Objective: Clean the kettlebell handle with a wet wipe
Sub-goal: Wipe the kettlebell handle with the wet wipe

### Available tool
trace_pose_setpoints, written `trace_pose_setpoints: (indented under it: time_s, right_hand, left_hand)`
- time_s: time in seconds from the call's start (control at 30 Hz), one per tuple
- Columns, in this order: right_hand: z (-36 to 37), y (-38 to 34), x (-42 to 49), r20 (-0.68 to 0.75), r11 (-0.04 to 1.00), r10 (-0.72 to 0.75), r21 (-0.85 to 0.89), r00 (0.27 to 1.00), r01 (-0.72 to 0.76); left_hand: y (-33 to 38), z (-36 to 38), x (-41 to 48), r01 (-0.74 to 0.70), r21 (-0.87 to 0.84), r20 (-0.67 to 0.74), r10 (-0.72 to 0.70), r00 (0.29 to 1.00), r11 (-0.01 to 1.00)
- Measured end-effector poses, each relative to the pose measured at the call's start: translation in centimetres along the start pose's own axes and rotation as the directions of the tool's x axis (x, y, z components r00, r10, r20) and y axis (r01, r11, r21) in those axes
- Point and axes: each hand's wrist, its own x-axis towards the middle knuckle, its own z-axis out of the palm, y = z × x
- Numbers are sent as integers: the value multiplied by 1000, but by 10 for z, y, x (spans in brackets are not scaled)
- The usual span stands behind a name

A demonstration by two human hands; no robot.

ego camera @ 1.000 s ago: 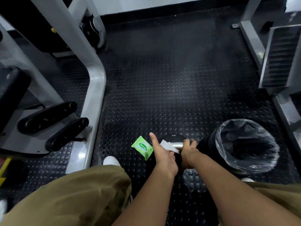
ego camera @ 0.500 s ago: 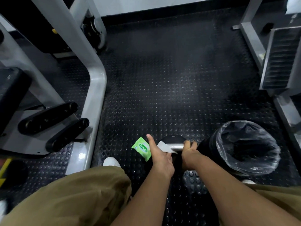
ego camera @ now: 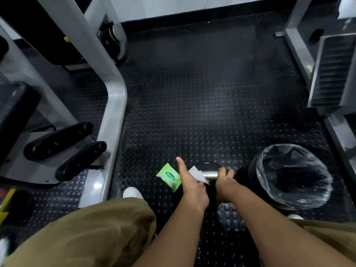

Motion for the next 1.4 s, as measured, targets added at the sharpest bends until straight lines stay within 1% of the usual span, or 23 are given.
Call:
trace_pose_setpoints:
  time_s: [0.1, 0.23, 0.3, 0.37, 0.43, 0.47, 0.5, 0.53, 0.57, 0.6, 0.63, 0.67, 0.73, 0.8, 0.83, 0.9, 0.97, 1.07, 1.1, 1.13, 1.23, 1.3, 1.4]
  right_hand:
    - [0, -1, 1, -3, 1000, 10, -2, 1000, -10]
    - [-3, -3, -1, 22, 1000, 10, -5, 1000, -9]
    - [-5, -3, -4, 15, 1000, 6, 14, 1000, -6]
    - [-1, 3, -6, -39, 993, -53, 104, 998, 57]
    - [10, 11, -11, -169, 931, -145, 309, 975, 192]
    - [19, 14, -10, -266, 852, -80, 482, 961, 205]
    - [27, 15, -12, -327, 729, 79, 663, 942, 169]
    - [35, 14, -15, -304, 578, 269, 810, 914, 99]
    - [40, 11, -19, -176, 380, 395, 925, 902, 14]
    - [44, 6, -24, 5, 152, 406, 986, 914, -73]
    - [43, 1, -31, 192, -70, 284, 981, 939, -179]
    - [41, -4, -36, 294, -223, 113, 938, 949, -265]
    - [37, -9, -40, 292, -340, -63, 893, 954, -295]
    - [39, -14, -40, 244, -391, -66, 886, 968, -250]
    - [42, -16, -43, 237, -397, -58, 886, 970, -240]
    - [47, -17, -41, 229, -405, -32, 887, 973, -222]
    - [48, -17, -38, 216, -434, -21, 878, 976, -204]
    - [42, -15, -31, 238, -470, 82, 866, 968, -173]
    - [41, -13, -29, 257, -470, 120, 866, 959, -174]
    - [42, -11, -30, 271, -473, 145, 864, 952, -173]
    - [44, -8, -27, 281, -490, 151, 854, 948, -175]
    - [41, -10, -26, 258, -517, 58, 834, 964, -192]
    - [34, -21, -24, 211, -564, -130, 788, 969, -247]
  left_hand:
    - [3, -1, 3, 15, 56, 5, -15, 1000, 998]
    - [-14, 0, 4, 133, 221, 112, -161, 981, 966]
    - [-20, 0, 14, 121, 248, 100, -149, 984, 961]
    - [-24, -4, 23, 56, 307, 48, -74, 996, 950]
    - [-25, -9, 27, 24, 369, -21, -17, 1000, 929]
    - [-25, -12, 26, 25, 389, -32, -14, 999, 921]
    - [-25, -16, 24, 30, 418, -31, -18, 999, 908]
    - [-26, -19, 21, 41, 455, -37, -28, 999, 889]
    - [-25, -20, 15, 59, 490, -49, -40, 998, 870]
    - [-22, -21, 8, 66, 515, -58, -42, 997, 855]
    - [-20, -23, 7, 57, 559, -59, -29, 998, 827]
    - [-19, -25, 9, 32, 609, -45, -5, 999, 792]
    - [-17, -30, 14, -32, 692, 19, 25, 999, 722]
    - [-17, -35, 21, -129, 745, 70, 116, 991, 654]
    - [-16, -39, 28, -188, 794, 99, 183, 978, 578]
    - [-10, -45, 36, -288, 903, 187, 312, 931, 318]
    - [-2, -48, 37, -320, 943, 265, 380, 886, 87]
    - [17, -52, 41, -328, 933, 356, 506, 786, -147]
    - [23, -52, 43, -328, 915, 402, 510, 760, -234]
    - [28, -52, 45, -349, 885, 462, 483, 744, -310]
    - [38, -50, 61, -421, 771, 590, 288, 755, -478]
    - [42, -48, 69, -423, 695, 621, 189, 761, -581]
    - [48, -46, 72, -414, 607, 640, 108, 761, -679]
